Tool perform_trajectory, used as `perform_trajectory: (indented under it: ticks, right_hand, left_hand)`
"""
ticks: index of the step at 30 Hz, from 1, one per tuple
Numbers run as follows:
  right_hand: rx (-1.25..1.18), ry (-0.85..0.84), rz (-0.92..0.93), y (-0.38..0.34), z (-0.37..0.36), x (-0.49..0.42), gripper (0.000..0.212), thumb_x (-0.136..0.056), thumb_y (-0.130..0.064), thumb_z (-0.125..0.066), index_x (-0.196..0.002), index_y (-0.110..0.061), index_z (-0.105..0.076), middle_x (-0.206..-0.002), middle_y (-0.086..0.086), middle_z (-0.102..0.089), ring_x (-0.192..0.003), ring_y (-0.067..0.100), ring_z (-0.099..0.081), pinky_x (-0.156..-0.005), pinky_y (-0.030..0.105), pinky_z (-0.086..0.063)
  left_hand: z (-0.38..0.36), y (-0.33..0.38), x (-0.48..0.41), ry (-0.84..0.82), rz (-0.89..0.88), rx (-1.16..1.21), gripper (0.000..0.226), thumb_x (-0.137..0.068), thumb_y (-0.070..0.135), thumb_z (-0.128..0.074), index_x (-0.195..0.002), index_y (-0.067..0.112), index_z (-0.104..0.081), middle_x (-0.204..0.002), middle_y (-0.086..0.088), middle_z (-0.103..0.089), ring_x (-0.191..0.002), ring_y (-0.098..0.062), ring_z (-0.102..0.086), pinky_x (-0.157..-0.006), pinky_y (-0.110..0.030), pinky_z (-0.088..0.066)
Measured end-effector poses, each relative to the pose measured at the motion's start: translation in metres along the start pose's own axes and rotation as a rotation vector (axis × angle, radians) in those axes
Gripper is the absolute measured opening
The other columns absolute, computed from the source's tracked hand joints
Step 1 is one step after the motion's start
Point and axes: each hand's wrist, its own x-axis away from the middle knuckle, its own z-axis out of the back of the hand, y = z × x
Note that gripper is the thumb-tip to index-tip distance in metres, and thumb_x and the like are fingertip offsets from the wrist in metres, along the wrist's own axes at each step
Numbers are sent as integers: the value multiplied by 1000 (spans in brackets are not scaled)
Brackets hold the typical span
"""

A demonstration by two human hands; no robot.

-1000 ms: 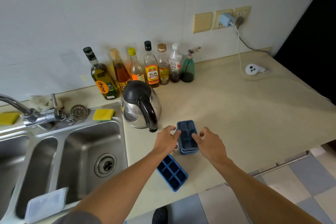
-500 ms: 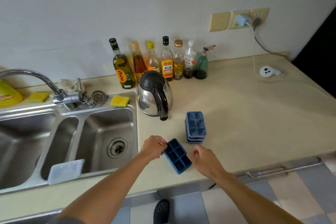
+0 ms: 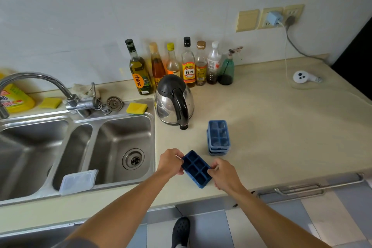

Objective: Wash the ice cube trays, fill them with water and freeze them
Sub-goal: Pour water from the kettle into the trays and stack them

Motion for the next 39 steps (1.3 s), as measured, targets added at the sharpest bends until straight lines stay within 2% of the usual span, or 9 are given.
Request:
perform_trajectory:
  ticks: [4,10,16,20,24,26,30,35,39]
  right_hand:
    - [85,58,33,2,3,-1,9,-99,-18,-56,-92,-14,-59,-81,1,-64,-72,19,-61,-69,37,-52]
    - [69,114,4,3,1,-1,17,-102,-16,-54,-85,-15,-53,-77,0,-60,-65,14,-54,-56,28,-43]
    - [-29,172,-81,-5,4,0,10,-97,-6,-57,-88,-7,-60,-87,13,-69,-80,29,-70,-68,39,-57]
    - [27,222,-52,-8,6,2,9,-95,-9,-60,-88,-6,-63,-90,10,-68,-75,16,-62,-58,20,-47]
    - [-7,225,-57,-9,7,4,8,-96,-6,-57,-98,-1,-64,-96,11,-67,-88,28,-68,-77,40,-59]
    - [-35,206,-70,-10,9,4,10,-96,-6,-58,-101,-3,-65,-98,10,-68,-91,27,-69,-82,41,-60]
    - [2,210,-6,-14,11,7,6,-96,-8,-60,-96,-8,-67,-87,2,-67,-77,16,-63,-56,9,-42]
    - [-42,300,101,-28,6,15,28,-94,-4,-59,-70,-13,-47,-59,-4,-44,-46,4,-42,-47,12,-37]
    - [-75,377,162,-47,4,17,30,-95,-7,-60,-69,-16,-48,-60,-2,-46,-51,5,-48,-50,13,-39]
  left_hand:
    - [-3,2,5,-7,12,31,25,-93,-5,-50,-93,10,-70,-71,-10,-72,-46,-13,-66,-50,-20,-53]
    - [-6,6,9,-14,17,67,24,-95,-5,-51,-92,9,-71,-74,-12,-75,-48,-13,-67,-51,-20,-54]
    - [-8,6,7,-43,26,119,22,-96,-4,-53,-92,8,-71,-78,-15,-75,-53,-19,-70,-57,-25,-60]
    - [-8,5,6,-68,35,146,20,-95,-5,-52,-94,6,-69,-78,-16,-76,-56,-22,-71,-60,-29,-62]
    - [-8,4,5,-71,32,169,19,-94,-5,-53,-96,5,-69,-75,-16,-76,-59,-25,-73,-65,-33,-64]
    - [-8,5,5,-71,19,177,19,-93,-4,-53,-95,5,-69,-74,-15,-76,-60,-26,-74,-66,-33,-65]
    - [-6,7,5,-78,1,186,17,-93,-2,-53,-94,5,-69,-75,-14,-76,-60,-25,-76,-66,-32,-64]
    - [3,3,4,-59,20,277,7,-96,6,-62,-96,4,-68,-82,-16,-76,-59,-24,-74,-58,-29,-62]
    - [19,1,7,-86,37,378,10,-98,10,-63,-102,1,-66,-85,-19,-75,-59,-24,-72,-56,-30,-60]
